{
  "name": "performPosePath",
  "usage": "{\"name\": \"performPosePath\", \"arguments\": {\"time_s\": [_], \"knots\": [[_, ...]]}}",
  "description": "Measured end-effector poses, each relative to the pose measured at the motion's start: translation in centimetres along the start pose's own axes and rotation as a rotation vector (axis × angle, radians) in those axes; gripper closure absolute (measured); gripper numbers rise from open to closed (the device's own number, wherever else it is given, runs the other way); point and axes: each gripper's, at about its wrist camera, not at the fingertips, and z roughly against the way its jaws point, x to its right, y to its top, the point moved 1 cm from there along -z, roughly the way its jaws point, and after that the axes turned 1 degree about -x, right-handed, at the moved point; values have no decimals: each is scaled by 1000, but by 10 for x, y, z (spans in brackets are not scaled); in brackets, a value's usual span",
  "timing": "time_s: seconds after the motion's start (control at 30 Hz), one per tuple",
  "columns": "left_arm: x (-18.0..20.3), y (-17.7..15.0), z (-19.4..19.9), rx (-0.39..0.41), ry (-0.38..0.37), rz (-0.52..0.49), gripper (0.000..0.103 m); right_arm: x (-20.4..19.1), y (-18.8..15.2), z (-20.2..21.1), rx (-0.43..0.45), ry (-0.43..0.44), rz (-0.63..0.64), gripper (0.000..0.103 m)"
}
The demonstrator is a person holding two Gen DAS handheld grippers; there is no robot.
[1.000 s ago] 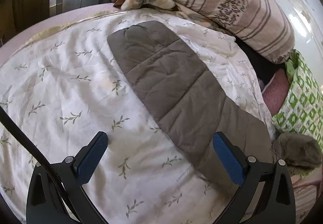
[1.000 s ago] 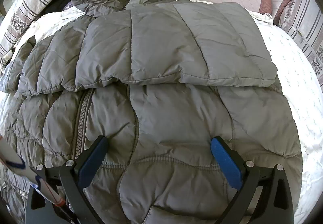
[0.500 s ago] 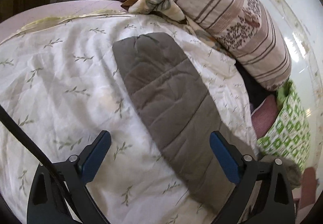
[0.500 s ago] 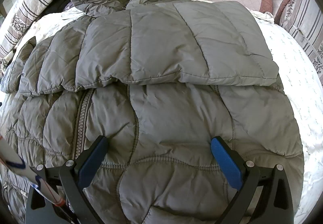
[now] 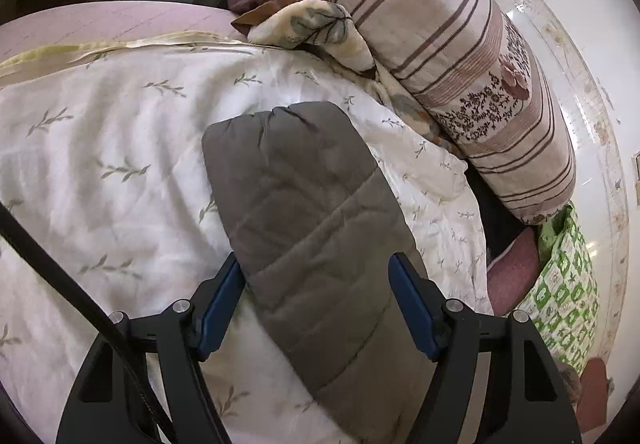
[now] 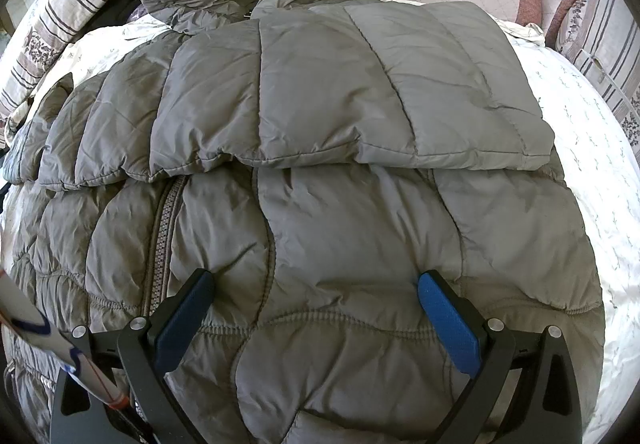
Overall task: Fold large clothes
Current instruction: 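Grasp the other sleeve cuff with the left tool, then fold the held sleeve across the jacket body with the left tool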
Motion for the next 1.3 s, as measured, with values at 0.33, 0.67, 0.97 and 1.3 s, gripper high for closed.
{"name": "performPosePath", "arguments": {"time_s": [0.33,0.67,0.97,1.3], "knots": [[0,0,-4,22,28,-7,85,0,-1,0,2,1,0,0],[59,-13,32,108,32,-171,91,1,3,5,13,20,-24,0],[159,-56,115,164,-61,-372,92,14,10,26,85,40,-84,0],[261,-139,189,136,-193,-562,92,40,21,65,217,48,-159,0]]}}
